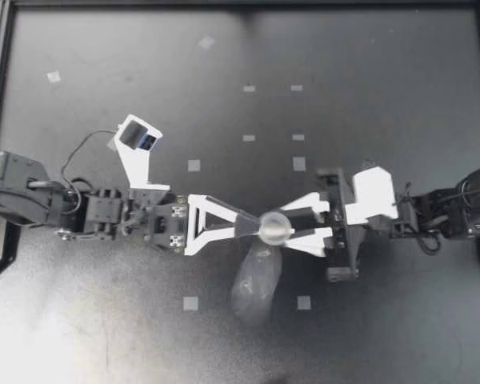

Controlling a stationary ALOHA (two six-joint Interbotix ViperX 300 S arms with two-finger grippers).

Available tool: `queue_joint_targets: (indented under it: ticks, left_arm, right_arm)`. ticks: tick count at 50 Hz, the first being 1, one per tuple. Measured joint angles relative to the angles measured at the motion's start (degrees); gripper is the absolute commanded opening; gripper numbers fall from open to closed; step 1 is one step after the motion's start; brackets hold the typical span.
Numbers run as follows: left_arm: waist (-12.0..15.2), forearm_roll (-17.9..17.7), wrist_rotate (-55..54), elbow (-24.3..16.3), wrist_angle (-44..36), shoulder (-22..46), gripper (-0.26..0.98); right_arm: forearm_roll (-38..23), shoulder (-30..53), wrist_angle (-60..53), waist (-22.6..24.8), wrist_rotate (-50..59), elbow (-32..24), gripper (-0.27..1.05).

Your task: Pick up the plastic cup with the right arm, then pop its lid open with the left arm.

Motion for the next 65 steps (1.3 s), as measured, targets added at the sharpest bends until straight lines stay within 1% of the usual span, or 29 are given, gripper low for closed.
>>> queue_joint_targets:
  ticks: [10, 13, 17, 19, 25, 32, 36, 39, 46, 65]
  left_arm:
    - [0.18, 0.0, 0.79, 0.09, -1.14, -0.09, 0.8]
    - [0.26, 0.0, 2.37, 0.35, -1.05, 0.0, 0.79]
    - [0.7, 0.0, 7.21, 0.97, -0.79, 0.0, 0.79]
    - [0.97, 0.0, 10.46, 1.32, -0.7, 0.0, 0.79]
    - [1.93, -0.09, 26.98, 2.2, 0.62, 0.0, 0.79]
    - [2.02, 0.0, 46.49, 2.29, 3.43, -0.09, 0.79]
    - [2.02, 0.0, 54.76, 2.37, 5.71, -0.09, 0.79]
    - [2.02, 0.0, 58.36, 2.37, 6.94, -0.26, 0.79]
    - [2.02, -0.09, 61.7, 2.37, 8.35, -0.44, 0.79]
    - [2.11, 0.0, 62.31, 2.29, 8.88, -0.44, 0.79]
  right_arm:
    - [0.0, -0.26, 0.26, 0.0, 0.62, 0.26, 0.24]
    - [0.0, -0.97, 0.26, 0.0, 1.05, 0.53, 0.24]
    - [0.0, -2.99, 0.18, 0.0, 1.67, 1.23, 0.24]
    - [0.0, -4.31, 0.18, 0.0, 1.85, 1.58, 0.24]
    - [0.0, -9.05, 0.26, 0.0, 4.31, 2.55, 0.24]
    - [-0.35, -14.59, 0.88, 0.0, 8.53, 3.87, 0.24]
    - [-0.79, -16.96, 2.02, 0.0, 9.93, 4.39, 0.24]
    - [-1.05, -18.28, 3.34, 0.0, 10.11, 4.57, 0.24]
    - [-1.14, -18.98, 6.68, 0.0, 10.11, 4.57, 0.24]
    - [-1.14, -18.63, 8.09, 0.0, 10.28, 4.04, 0.24]
